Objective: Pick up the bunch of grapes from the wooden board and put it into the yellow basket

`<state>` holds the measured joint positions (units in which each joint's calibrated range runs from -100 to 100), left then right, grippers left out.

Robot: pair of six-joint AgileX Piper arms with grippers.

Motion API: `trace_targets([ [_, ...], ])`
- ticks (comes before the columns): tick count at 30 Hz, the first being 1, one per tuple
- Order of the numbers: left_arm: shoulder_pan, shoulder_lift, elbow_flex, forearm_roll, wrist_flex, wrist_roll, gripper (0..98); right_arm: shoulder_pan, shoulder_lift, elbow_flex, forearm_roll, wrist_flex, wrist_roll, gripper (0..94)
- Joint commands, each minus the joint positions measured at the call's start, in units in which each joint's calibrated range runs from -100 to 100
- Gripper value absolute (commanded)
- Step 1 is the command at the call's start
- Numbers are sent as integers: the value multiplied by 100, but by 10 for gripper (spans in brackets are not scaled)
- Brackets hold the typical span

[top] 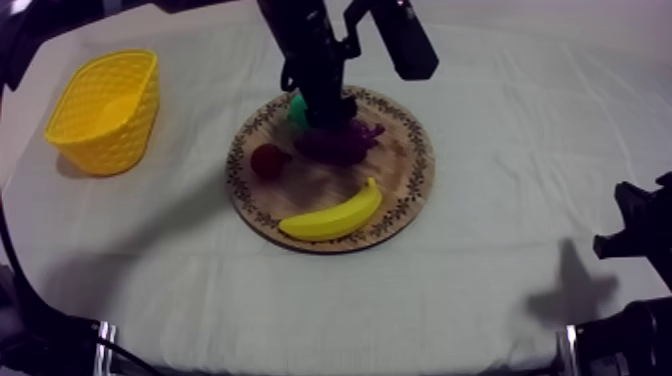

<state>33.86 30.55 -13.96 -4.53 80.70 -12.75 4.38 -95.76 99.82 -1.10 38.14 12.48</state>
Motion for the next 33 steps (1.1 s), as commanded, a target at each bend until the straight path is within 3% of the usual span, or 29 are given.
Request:
trace_targets([
  [1,-5,161,-86,5,39,-1,868,-2,0,-4,0,0,-1,3],
  [33,1,1953,-1242,-83,267,35,818,-2,0,-4,0,0,-1,3],
])
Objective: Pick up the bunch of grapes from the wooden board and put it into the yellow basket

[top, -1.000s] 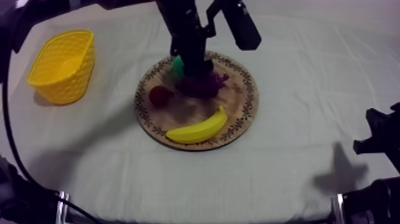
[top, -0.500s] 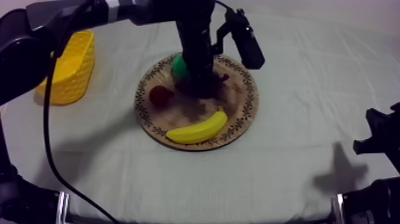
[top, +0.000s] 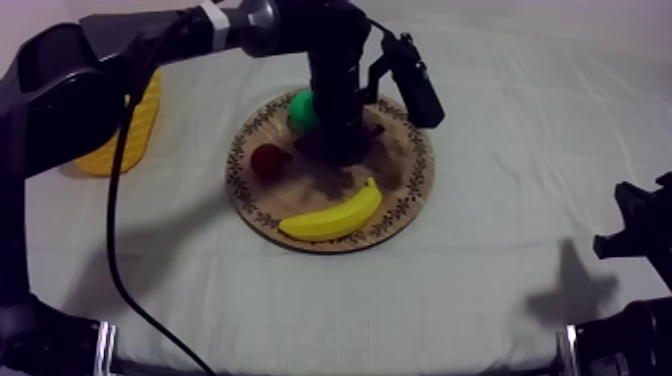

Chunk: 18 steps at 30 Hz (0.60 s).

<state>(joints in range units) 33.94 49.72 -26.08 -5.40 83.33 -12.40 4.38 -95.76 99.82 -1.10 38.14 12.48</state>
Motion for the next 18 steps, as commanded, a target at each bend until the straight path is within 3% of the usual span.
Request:
trace_targets([
  [1,-14,78,-62,7,8,4,815,-2,0,-4,0,0,-1,3],
  [8,-65,328,-326,20,156,44,766,-2,0,-4,0,0,-1,3],
  [18,-75,443,-466,14,245,125,446,-2,0,-4,0,0,-1,3],
])
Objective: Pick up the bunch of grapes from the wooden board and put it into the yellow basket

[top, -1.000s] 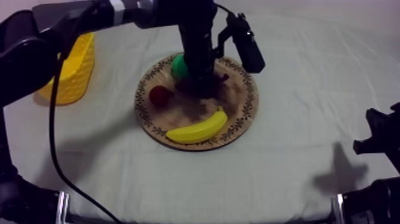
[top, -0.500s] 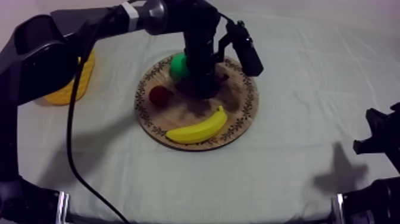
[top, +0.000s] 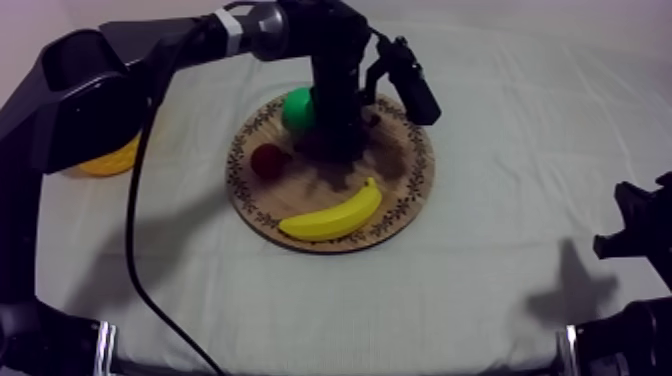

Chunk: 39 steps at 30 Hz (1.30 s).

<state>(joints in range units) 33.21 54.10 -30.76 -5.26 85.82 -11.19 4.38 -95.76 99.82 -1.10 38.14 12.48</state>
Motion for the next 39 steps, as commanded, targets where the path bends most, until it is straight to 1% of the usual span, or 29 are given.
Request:
trace_targets([
  [1,-2,11,0,2,-2,8,431,-2,0,-4,0,0,-1,3],
  [5,0,-7,27,1,1,28,397,-2,0,-4,0,0,-1,3],
  [10,20,-184,115,5,-23,42,383,-2,0,-4,0,0,-1,3],
  [18,116,-882,409,-49,-49,72,362,-2,0,-4,0,0,-1,3],
  [34,174,-2517,635,-87,449,126,363,-2,0,-4,0,0,-1,3],
  [39,60,-2751,837,-107,467,200,359,-2,0,-4,0,0,-1,3],
])
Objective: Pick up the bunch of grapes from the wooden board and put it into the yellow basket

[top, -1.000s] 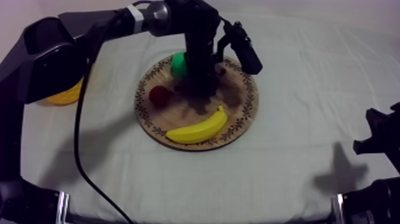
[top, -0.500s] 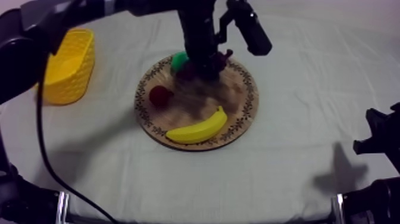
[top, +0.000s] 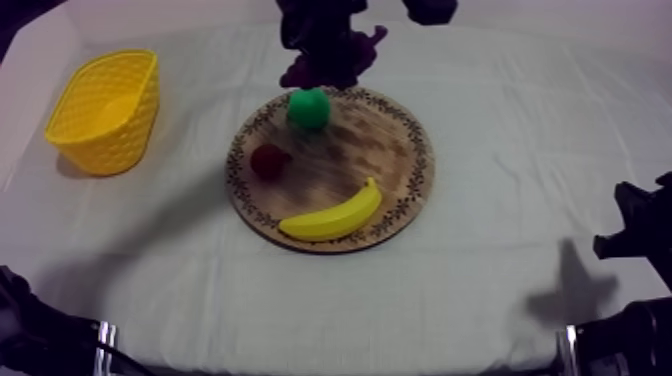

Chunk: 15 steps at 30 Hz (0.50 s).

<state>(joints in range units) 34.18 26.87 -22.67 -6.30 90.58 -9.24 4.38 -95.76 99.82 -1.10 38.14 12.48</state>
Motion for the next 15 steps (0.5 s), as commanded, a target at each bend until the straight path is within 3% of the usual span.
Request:
trace_targets([
  [1,-84,-68,67,3,-13,15,360,-2,0,-4,0,0,-1,3],
  [15,-1382,-590,343,132,-104,227,364,-2,0,-4,0,0,-1,3],
])
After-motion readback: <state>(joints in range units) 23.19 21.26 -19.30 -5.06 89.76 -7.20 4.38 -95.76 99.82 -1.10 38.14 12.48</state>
